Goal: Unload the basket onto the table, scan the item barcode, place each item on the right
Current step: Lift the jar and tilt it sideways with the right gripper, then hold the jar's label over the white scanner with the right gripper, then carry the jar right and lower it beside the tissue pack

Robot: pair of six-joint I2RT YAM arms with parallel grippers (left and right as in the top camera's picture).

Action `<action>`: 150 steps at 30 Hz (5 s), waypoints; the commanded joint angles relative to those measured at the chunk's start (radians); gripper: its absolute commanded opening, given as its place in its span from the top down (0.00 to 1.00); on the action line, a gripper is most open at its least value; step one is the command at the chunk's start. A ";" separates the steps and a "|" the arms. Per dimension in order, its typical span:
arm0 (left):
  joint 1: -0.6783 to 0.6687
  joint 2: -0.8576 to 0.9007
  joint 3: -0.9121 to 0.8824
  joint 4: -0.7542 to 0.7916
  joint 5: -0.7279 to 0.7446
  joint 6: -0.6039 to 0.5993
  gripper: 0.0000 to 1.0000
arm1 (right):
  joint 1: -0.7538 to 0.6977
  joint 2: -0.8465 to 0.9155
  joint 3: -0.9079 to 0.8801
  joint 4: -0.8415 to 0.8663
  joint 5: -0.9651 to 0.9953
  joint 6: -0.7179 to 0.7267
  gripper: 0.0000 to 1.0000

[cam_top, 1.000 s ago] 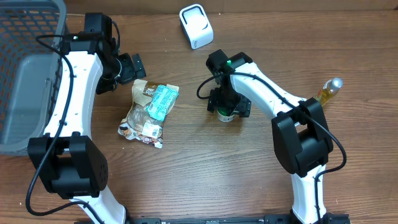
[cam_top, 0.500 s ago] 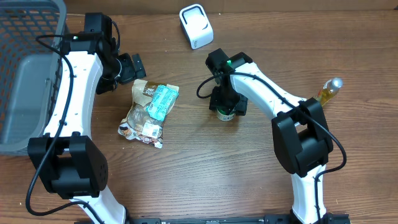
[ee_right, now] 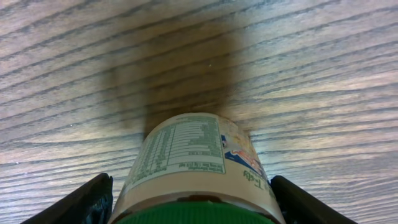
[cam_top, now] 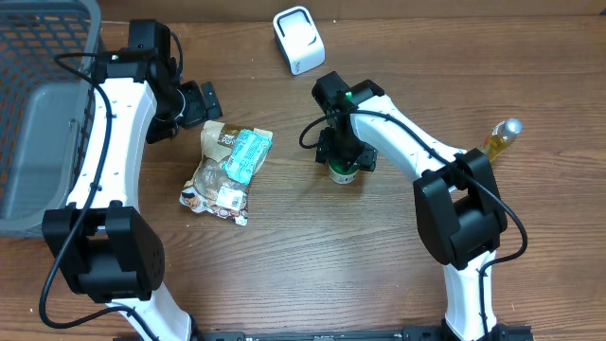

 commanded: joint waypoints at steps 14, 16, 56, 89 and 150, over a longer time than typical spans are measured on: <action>-0.001 0.003 -0.012 0.000 -0.005 0.015 0.00 | -0.031 -0.002 0.184 -0.216 -0.129 -0.005 0.49; -0.001 0.003 -0.012 0.000 -0.006 0.015 0.00 | -0.034 -0.002 0.227 -0.280 -0.182 -0.005 0.49; -0.001 0.003 -0.012 0.000 -0.006 0.015 0.00 | -0.033 -0.002 0.252 -0.500 -1.009 -0.005 0.48; -0.001 0.003 -0.012 0.000 -0.005 0.015 0.00 | -0.053 0.001 0.402 0.450 -0.034 -0.372 0.79; -0.001 0.003 -0.012 0.000 -0.006 0.015 0.00 | -0.082 0.247 0.365 1.505 0.124 -0.452 0.80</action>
